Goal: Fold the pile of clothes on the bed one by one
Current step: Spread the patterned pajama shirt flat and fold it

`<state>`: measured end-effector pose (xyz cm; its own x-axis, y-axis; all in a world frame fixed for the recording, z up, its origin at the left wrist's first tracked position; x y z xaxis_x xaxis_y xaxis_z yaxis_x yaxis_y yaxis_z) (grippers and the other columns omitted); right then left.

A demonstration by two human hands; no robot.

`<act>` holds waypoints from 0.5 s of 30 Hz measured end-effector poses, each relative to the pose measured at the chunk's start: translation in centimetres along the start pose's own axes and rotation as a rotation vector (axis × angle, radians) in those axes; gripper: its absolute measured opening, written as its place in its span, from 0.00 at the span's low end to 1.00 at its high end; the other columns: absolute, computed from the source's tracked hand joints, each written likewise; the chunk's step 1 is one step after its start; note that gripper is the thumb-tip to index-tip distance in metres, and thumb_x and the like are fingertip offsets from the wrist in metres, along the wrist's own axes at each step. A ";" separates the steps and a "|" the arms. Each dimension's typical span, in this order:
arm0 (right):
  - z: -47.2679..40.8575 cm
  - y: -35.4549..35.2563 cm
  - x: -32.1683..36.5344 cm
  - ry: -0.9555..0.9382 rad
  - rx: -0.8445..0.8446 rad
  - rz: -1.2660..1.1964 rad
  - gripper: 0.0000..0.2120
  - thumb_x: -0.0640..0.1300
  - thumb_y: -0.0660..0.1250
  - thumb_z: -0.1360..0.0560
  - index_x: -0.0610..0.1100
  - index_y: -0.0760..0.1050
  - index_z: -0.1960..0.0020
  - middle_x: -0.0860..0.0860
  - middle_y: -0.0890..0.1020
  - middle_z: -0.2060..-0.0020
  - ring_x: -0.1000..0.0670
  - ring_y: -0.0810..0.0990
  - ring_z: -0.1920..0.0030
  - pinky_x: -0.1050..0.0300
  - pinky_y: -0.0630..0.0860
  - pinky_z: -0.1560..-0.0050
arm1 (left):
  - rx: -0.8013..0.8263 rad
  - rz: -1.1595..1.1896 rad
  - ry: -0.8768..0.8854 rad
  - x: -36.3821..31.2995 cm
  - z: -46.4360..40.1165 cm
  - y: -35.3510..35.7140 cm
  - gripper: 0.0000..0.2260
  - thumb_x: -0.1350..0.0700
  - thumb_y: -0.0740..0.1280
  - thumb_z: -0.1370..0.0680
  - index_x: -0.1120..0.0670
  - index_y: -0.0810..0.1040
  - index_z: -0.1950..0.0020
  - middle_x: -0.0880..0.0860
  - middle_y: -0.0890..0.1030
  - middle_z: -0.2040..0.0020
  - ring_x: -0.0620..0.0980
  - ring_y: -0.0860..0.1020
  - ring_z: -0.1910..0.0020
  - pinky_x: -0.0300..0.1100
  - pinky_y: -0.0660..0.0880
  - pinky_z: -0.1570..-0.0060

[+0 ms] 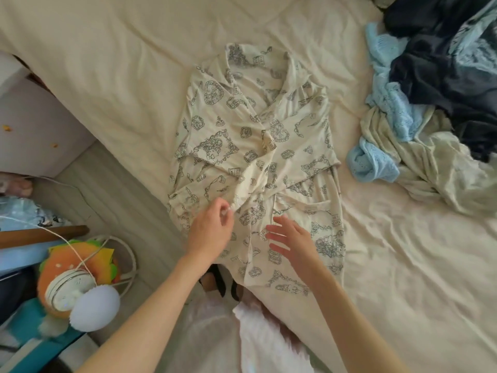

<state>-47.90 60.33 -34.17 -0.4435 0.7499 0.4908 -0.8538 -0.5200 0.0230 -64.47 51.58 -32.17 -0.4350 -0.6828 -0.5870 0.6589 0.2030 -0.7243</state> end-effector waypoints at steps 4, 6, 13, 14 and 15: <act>1.0 -3.9 1.0 -0.026 -0.020 -0.345 0.23 0.62 0.54 0.22 0.46 0.73 0.40 0.48 0.82 0.47 0.49 0.82 0.47 0.51 0.78 0.50 | 0.403 0.203 0.184 -6.3 3.4 3.5 0.13 0.50 0.58 0.19 0.46 0.69 0.35 0.37 0.73 0.44 0.33 0.74 0.51 0.28 0.72 0.52; 1.2 -7.1 0.8 -0.013 -0.117 -0.432 0.26 0.64 0.53 0.23 0.45 0.72 0.39 0.48 0.80 0.48 0.48 0.80 0.48 0.49 0.77 0.51 | 0.574 0.321 0.215 -8.9 4.6 5.7 0.17 0.51 0.59 0.19 0.42 0.66 0.31 0.35 0.69 0.39 0.32 0.71 0.43 0.29 0.69 0.44; -1.0 -10.9 -1.1 0.110 -0.238 -0.084 0.14 0.53 0.64 0.22 0.44 0.72 0.43 0.48 0.77 0.55 0.49 0.77 0.54 0.50 0.75 0.48 | 0.492 0.483 -0.137 -6.2 2.7 8.5 0.10 0.57 0.58 0.19 0.48 0.75 0.42 0.42 0.77 0.44 0.42 0.77 0.45 0.41 0.76 0.44; -1.6 -10.7 -1.1 0.142 -0.241 -0.054 0.10 0.50 0.65 0.22 0.44 0.73 0.47 0.48 0.76 0.58 0.50 0.76 0.58 0.51 0.75 0.50 | 0.432 0.492 -0.205 -4.8 2.1 8.3 0.09 0.58 0.58 0.19 0.48 0.75 0.44 0.45 0.78 0.45 0.43 0.78 0.47 0.43 0.76 0.44; -2.1 -10.5 -1.1 0.167 -0.241 -0.041 0.07 0.47 0.66 0.23 0.43 0.74 0.50 0.48 0.75 0.61 0.50 0.73 0.62 0.52 0.75 0.53 | 0.376 0.497 -0.274 -3.4 1.7 7.9 0.08 0.60 0.58 0.19 0.49 0.75 0.46 0.48 0.79 0.45 0.44 0.78 0.50 0.43 0.77 0.46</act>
<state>-39.03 65.81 -36.84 -0.4291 0.8355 0.3431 -0.9031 -0.3908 -0.1779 -56.76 54.33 -35.35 0.1130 -0.7347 -0.6690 0.9304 0.3145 -0.1882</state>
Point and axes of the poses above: each hand's wrist, its own z-axis away from the middle knuckle, its own y-axis out of the palm, x = y × z, the point moved 4 cm from there along -z, towards the middle knuckle
